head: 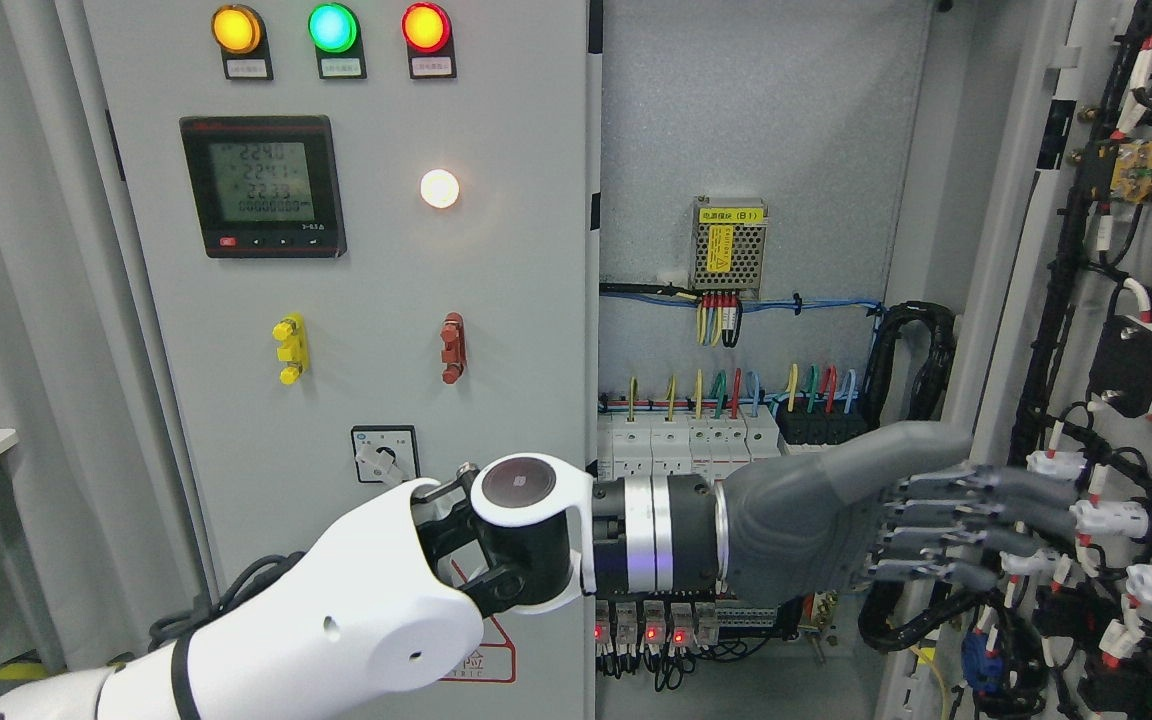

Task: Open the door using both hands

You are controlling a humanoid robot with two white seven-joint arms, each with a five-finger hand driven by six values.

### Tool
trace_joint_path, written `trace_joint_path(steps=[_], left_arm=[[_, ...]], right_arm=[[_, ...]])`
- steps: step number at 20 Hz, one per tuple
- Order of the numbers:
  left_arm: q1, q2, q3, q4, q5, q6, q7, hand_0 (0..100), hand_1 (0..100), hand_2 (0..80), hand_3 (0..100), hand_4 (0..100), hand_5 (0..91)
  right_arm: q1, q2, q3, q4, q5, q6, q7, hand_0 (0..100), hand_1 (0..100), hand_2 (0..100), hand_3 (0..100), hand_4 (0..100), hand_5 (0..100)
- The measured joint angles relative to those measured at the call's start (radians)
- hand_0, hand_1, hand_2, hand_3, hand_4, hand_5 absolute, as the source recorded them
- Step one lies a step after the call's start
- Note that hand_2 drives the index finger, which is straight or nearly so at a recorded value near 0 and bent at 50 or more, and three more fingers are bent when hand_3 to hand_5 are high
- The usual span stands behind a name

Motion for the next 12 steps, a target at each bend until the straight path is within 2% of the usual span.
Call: trace_joint_path(steps=[4,8,10,12], left_arm=[[0.187,0.039,0.039,-0.051,-0.174,0.01,-0.003,29,0,2.8,3,3,0.0],[0.453,0.066,0.09,-0.075,-0.382,0.001,-0.005,29,0,2.8,3,3,0.0],[0.614,0.077,0.123,-0.069,-0.467,-0.052,-0.007,29,0,2.8,3,3,0.0],[0.759,0.085,0.156,-0.046,-0.551,-0.148,0.0,29,0,2.8,3,3,0.0]], right_arm=[[0.0,0.0,0.0,0.0,0.0,0.0,0.0,22,0,0,0,0,0],[0.0,0.0,0.0,0.0,0.0,0.0,0.0,22,0,0,0,0,0],[0.0,0.0,0.0,0.0,0.0,0.0,0.0,22,0,0,0,0,0],[0.0,0.0,0.0,0.0,0.0,0.0,0.0,22,0,0,0,0,0]])
